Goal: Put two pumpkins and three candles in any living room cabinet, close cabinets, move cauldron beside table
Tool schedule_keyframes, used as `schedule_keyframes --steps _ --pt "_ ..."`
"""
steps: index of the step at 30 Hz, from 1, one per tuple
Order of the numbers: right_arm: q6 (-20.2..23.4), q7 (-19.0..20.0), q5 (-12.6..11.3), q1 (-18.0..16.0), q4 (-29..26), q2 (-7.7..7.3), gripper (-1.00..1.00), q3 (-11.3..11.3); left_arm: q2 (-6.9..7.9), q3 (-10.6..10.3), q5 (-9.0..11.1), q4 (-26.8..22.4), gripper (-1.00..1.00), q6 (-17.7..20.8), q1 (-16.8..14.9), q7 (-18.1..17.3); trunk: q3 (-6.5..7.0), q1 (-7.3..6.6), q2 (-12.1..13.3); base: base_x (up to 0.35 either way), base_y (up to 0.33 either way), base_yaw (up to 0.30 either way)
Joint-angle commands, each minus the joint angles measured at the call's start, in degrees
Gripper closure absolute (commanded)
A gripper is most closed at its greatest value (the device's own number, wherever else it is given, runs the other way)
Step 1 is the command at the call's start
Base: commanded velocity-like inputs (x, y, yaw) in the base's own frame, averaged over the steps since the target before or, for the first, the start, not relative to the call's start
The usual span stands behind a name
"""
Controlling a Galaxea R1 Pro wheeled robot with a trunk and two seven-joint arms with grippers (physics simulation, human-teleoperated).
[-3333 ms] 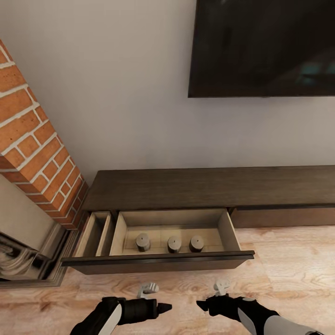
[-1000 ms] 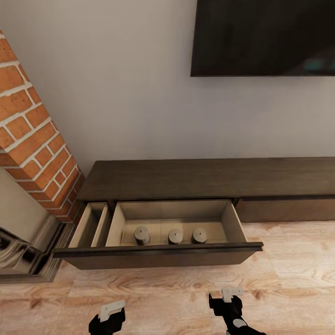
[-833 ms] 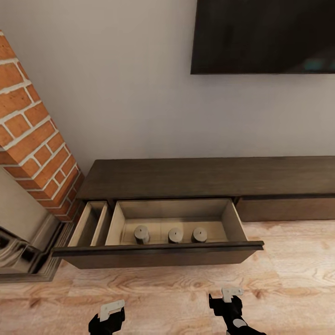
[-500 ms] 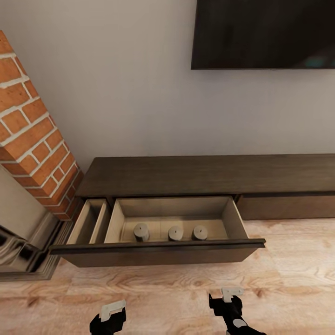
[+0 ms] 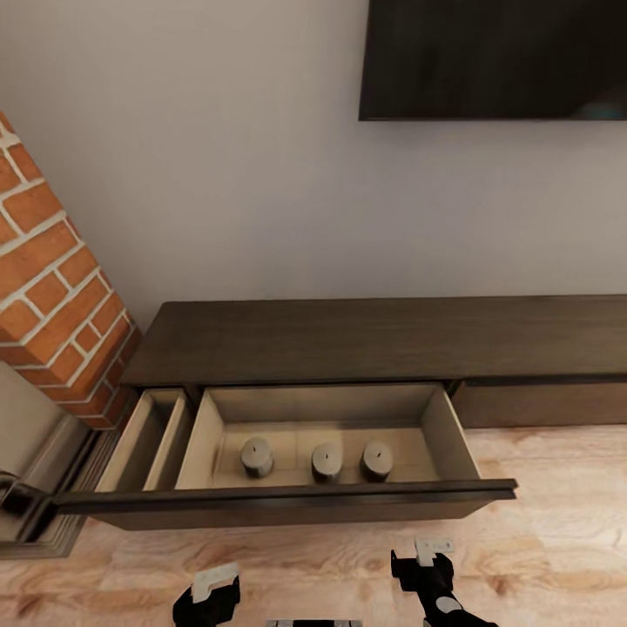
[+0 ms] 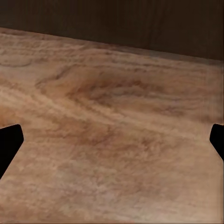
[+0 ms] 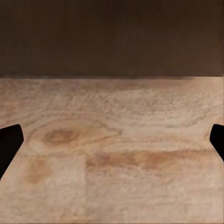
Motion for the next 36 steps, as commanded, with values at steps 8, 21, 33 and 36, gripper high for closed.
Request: schedule_keyframes --steps 8,21,33,36 --pt "0.0 0.0 0.0 0.0 0.0 0.00 -1.00 0.0 -0.04 0.0 0.0 0.1 -1.00 0.0 0.0 -0.1 -0.18 0.23 -0.4 0.328 -0.076 0.000" --pt "0.0 0.0 0.0 0.0 0.0 0.00 -1.00 0.0 -0.09 0.0 0.0 0.1 -1.00 0.0 0.0 -0.1 -0.18 0.23 -0.4 0.321 -0.019 0.000" --pt "0.0 0.0 0.0 0.0 0.0 -0.03 -1.00 0.0 -0.09 0.0 0.0 0.0 -1.00 0.0 0.0 -0.1 -0.18 0.23 -0.4 0.265 0.000 0.000" --pt "0.1 0.0 0.0 0.0 0.0 -0.06 -1.00 0.0 -0.09 0.0 0.0 0.0 -1.00 0.0 0.0 -0.1 -0.18 0.23 -0.4 0.242 0.000 0.000"
